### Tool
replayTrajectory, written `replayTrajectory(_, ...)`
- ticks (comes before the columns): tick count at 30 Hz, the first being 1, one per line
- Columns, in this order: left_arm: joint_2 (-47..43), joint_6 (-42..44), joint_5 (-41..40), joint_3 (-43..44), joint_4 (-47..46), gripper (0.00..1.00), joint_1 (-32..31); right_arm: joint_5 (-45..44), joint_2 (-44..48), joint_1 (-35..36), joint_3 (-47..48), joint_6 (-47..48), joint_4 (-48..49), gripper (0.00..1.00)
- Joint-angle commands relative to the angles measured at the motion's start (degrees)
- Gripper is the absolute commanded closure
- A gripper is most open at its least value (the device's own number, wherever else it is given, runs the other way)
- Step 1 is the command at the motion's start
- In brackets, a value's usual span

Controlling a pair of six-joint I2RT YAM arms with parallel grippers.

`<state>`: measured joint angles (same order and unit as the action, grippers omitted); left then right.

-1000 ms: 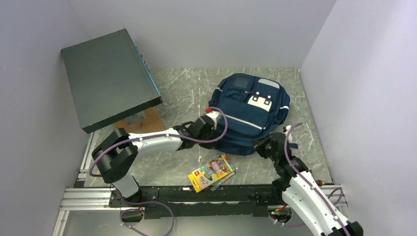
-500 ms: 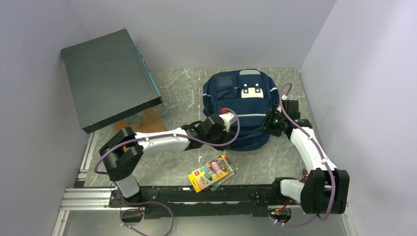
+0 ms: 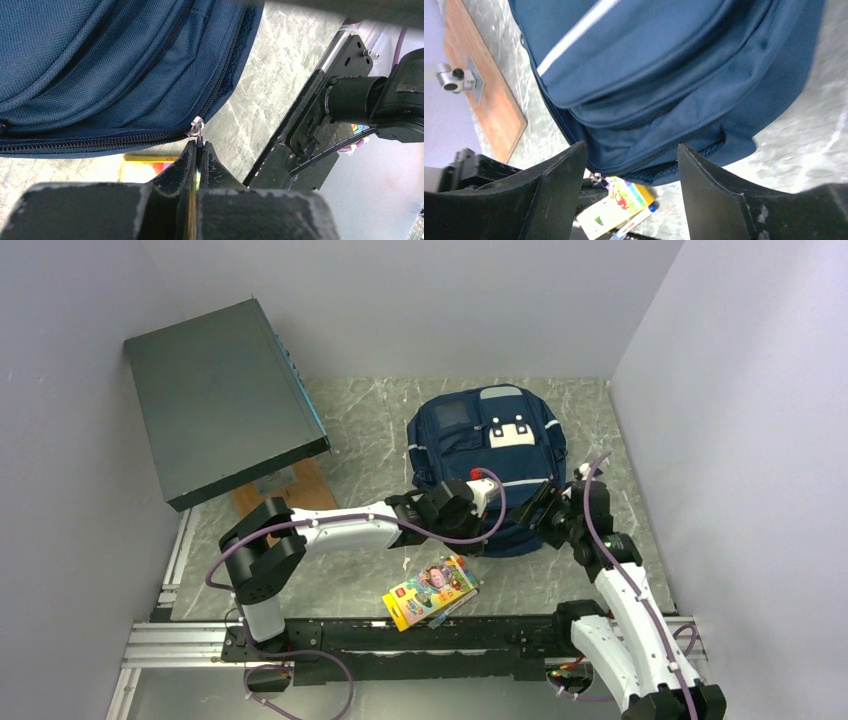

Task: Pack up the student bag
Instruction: Zip the student bag at the center of the board.

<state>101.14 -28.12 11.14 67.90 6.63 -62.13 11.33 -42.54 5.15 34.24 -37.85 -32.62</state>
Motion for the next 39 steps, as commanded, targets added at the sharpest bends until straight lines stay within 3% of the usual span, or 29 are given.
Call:
replayTrajectory(1,-0.75,-0.94,4.91,3.56,-2.26,1.0,-1.71,4.3,3.23,3.54,-5.31,-14.4,7.27,0.33)
replayTrajectory(8,-0.31,0.83,3.11,5.85,0.05,1.0,-2.57,-2.84,5.62,5.82,-8.14,-18.57,6.6,0.34)
replayTrajectory(15,-1.43,3.68,-0.63,5.99,3.33,1.0,-3.88,-7.18,6.31,5.82,-12.67,-22.09,15.28,0.4)
replayTrajectory(17,-2.38,3.97,-1.85,4.41,4.07,1.0,-3.8,-9.01,7.94,5.84,-12.75,-20.22,14.88,0.54)
replayTrajectory(21,-3.83,4.45,-4.11,2.3,4.14,1.0,-3.7,-8.22,10.8,5.71,-13.77,-17.69,16.18,0.97)
replayTrajectory(22,-3.8,4.9,-4.79,2.36,4.47,1.0,-3.66,-7.68,10.96,5.72,-13.84,-17.22,16.59,1.0)
replayTrajectory(26,-3.13,3.79,-10.9,3.38,10.22,1.0,-1.88,-9.38,13.24,4.88,-13.44,-18.09,11.37,1.0)
replayTrajectory(31,-5.63,1.25,-11.73,-4.1,10.38,1.0,8.64,-0.79,18.79,-1.95,-14.5,-19.43,11.74,1.0)
replayTrajectory(39,-4.49,3.68,-22.6,-1.69,18.51,1.0,17.87,10.91,13.19,-14.36,-10.88,-12.18,10.01,1.0)
